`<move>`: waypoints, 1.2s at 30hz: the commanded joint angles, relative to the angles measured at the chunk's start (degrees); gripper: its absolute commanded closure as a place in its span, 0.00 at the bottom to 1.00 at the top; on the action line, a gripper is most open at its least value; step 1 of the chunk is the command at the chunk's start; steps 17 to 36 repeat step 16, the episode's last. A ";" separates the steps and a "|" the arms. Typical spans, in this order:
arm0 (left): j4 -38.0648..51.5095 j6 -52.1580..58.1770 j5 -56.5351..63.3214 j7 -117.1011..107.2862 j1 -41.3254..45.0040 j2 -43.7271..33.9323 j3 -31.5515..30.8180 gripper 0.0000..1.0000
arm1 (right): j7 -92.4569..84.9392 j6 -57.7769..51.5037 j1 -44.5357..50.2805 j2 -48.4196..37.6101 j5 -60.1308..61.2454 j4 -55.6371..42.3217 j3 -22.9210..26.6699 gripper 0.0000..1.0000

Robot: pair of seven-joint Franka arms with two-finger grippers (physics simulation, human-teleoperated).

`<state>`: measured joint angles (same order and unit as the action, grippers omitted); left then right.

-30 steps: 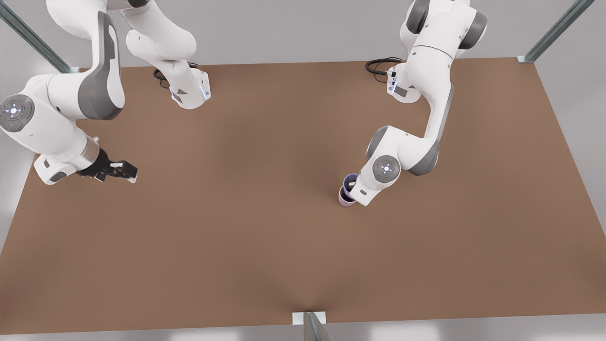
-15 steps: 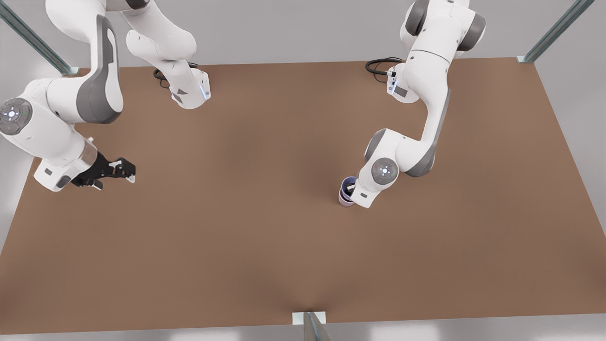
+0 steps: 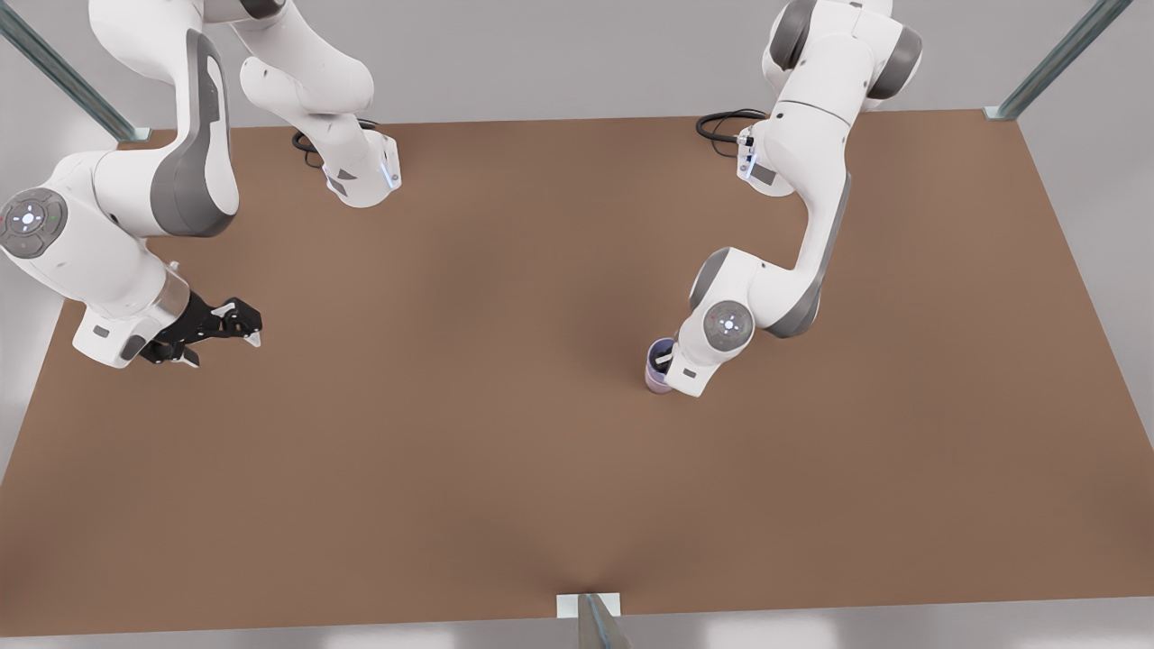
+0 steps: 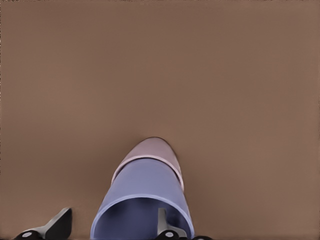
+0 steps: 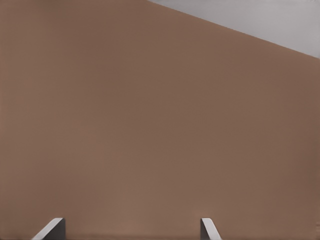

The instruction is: Stack the cups, with the pink cup at the bottom and the purple cup at the top

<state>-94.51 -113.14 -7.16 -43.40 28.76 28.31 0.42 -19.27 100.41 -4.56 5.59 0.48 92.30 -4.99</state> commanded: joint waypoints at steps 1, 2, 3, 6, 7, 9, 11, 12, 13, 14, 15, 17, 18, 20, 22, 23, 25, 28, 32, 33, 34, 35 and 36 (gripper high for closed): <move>0.20 2.31 1.19 -2.39 -0.02 -1.24 0.11 0.00 | -5.16 0.23 0.08 -0.05 0.05 -0.10 -0.02 0.00; 0.47 4.51 1.28 -1.42 -0.11 -1.94 0.55 0.00 | -5.16 0.23 0.08 -0.05 0.05 -0.10 -0.02 0.00; 0.55 4.60 1.28 -1.33 -0.11 -1.94 0.55 0.00 | -5.16 0.23 0.08 -0.05 0.05 -0.10 -0.02 0.00; 1.52 10.83 1.63 4.37 -1.25 -6.33 1.69 0.01 | -5.16 -0.04 -0.09 -0.05 0.14 -0.28 0.16 0.00; 3.54 15.49 2.50 13.67 -2.30 -8.79 3.62 0.01 | -5.16 0.05 -0.01 -0.05 0.14 -0.28 0.16 0.00; 9.26 28.32 6.63 43.30 -8.45 -13.45 5.82 0.00 | -5.16 0.23 -0.09 -0.05 0.14 -0.28 0.16 0.00; 9.26 30.78 10.33 43.84 -10.38 -17.93 5.82 0.00 | -5.16 0.23 -0.09 -0.05 0.14 -0.28 0.16 0.00; 9.60 31.58 10.42 43.14 -11.53 -18.64 5.91 0.00 | -5.25 0.14 -0.27 -0.05 0.14 -0.28 0.16 0.00; 11.10 31.84 10.68 43.14 -11.53 -18.29 6.44 0.00 | -5.25 0.23 -0.27 -0.05 0.40 -0.63 0.16 0.00; 12.16 32.99 10.42 43.23 -11.53 -17.94 7.93 0.00 | -5.25 0.23 -0.36 0.21 0.93 -0.80 0.16 0.00; 12.33 33.16 10.24 43.67 -11.53 -17.94 9.34 0.00 | -5.25 0.23 -0.36 0.21 0.93 -0.80 0.16 0.00; 12.33 33.25 10.33 43.75 -11.62 -17.76 9.34 0.00 | -5.25 0.23 -0.36 0.21 0.93 -0.80 0.16 0.00; 12.33 33.25 10.33 43.75 -11.62 -17.76 9.34 0.00 | -5.25 0.23 -0.36 0.21 0.93 -0.80 0.16 0.00; 12.33 33.25 10.33 43.75 -11.62 -17.76 9.34 0.00 | -5.25 0.23 -0.36 0.21 0.93 -0.80 0.16 0.00; 12.33 33.25 10.33 43.75 -11.62 -17.76 9.34 0.00 | -5.25 0.23 -0.36 0.21 0.93 -0.80 0.16 0.00; 12.33 33.25 10.33 43.75 -11.62 -17.76 9.34 0.00 | -5.25 0.23 -0.36 0.21 0.93 -0.80 0.16 0.00; 12.33 33.25 10.33 43.75 -11.62 -17.76 9.34 0.00 | -5.25 0.23 -0.36 0.21 0.93 -0.80 0.16 0.00; 12.33 33.25 10.33 43.75 -11.62 -17.76 9.34 0.00 | -5.25 0.23 -0.36 0.21 0.93 -0.80 0.16 0.00; 12.33 33.25 10.33 43.75 -11.62 -17.76 9.34 0.00 | -5.25 0.23 -0.36 0.21 0.93 -0.80 0.16 0.00; 12.33 33.25 10.33 43.75 -11.62 -17.76 9.34 0.00 | -5.25 0.23 -0.36 0.21 0.93 -0.80 0.16 0.00; 12.33 33.25 10.33 43.75 -11.62 -17.76 9.34 0.00 | -5.25 0.23 -0.36 0.21 0.93 -0.80 0.16 0.00; 12.33 33.25 10.33 43.75 -11.62 -17.76 9.34 0.00 | -5.25 0.23 -0.36 0.21 0.93 -0.80 0.16 0.00; 12.33 33.25 10.33 43.75 -11.62 -17.76 9.34 0.00 | -5.25 0.23 -0.36 0.21 0.93 -0.80 0.16 0.00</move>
